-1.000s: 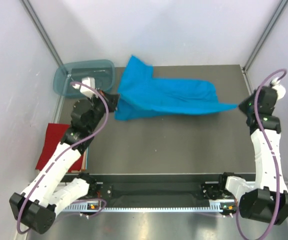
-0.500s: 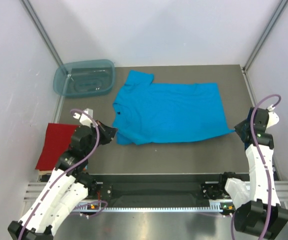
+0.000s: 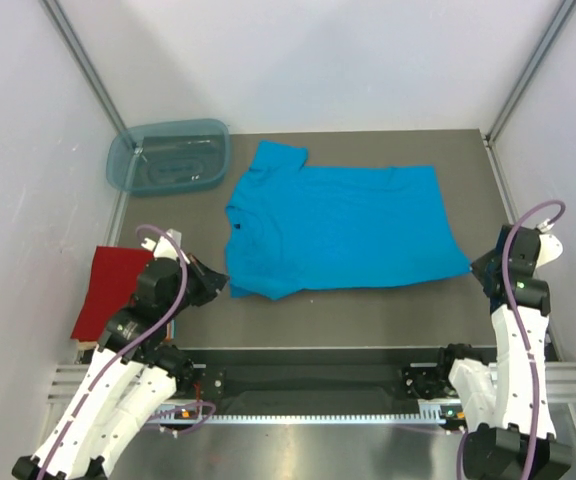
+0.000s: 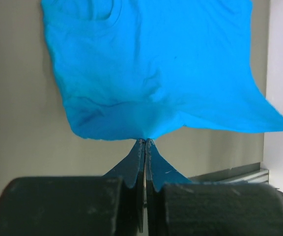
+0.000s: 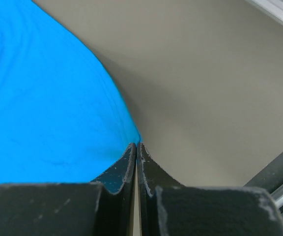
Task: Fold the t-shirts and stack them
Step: Flatten the tshirt out, then fold the tshirt
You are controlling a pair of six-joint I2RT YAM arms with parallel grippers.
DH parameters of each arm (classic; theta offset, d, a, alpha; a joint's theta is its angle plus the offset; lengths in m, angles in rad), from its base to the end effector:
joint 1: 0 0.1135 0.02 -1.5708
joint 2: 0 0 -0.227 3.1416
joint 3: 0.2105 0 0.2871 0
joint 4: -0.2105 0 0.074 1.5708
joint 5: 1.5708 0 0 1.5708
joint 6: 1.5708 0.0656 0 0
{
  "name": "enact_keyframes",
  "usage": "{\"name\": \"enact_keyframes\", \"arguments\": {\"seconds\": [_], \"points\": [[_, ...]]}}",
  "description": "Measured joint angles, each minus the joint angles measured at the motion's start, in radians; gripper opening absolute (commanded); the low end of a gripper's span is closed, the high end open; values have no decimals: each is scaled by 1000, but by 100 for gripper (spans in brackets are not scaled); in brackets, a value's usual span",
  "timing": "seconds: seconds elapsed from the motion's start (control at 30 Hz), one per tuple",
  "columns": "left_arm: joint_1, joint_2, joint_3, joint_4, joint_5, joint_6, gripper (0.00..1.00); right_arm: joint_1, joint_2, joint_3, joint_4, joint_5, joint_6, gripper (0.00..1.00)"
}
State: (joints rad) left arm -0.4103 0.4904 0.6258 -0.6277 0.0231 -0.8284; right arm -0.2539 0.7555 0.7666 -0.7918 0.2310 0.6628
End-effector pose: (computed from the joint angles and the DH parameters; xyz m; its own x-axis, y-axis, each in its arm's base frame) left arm 0.1946 -0.0863 0.2518 -0.6006 -0.5421 -0.5877 -0.0371 0.7532 -0.6567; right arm 0.2215 -0.0730 0.2352 -0.2896 0.6940 -0.6592 0.7360 0.6017 0.3101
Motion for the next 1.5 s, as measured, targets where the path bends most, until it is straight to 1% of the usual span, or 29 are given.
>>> {"name": "enact_keyframes", "arguments": {"seconds": [0.27,0.57,0.77,0.9,1.0,1.07,1.17,1.23,1.37,1.5], "points": [[0,-2,14,-141,42,-34,0,0,-54,1,-49,9,-13,0],[0,-8,156,-257,64,-34,0,0,-90,2,-100,12,-27,0],[0,-6,162,-339,76,-19,0,0,-109,2,-115,9,-33,0],[0,29,164,-356,66,23,0,0,-113,-9,-91,-16,-30,0],[0,97,163,-338,62,48,0,-1,-96,-36,-41,-40,-22,0],[0,177,163,-304,61,60,0,-2,-52,-56,4,-55,-14,0],[0,314,166,-233,42,79,0,-2,53,-66,71,-64,2,0],[0,425,190,-190,14,97,0,-2,151,-66,136,-67,16,0],[0,651,309,-130,-35,122,0,-1,322,-63,233,-81,38,0],[3,872,463,-70,-67,149,0,3,448,-21,277,-108,41,0]]}}
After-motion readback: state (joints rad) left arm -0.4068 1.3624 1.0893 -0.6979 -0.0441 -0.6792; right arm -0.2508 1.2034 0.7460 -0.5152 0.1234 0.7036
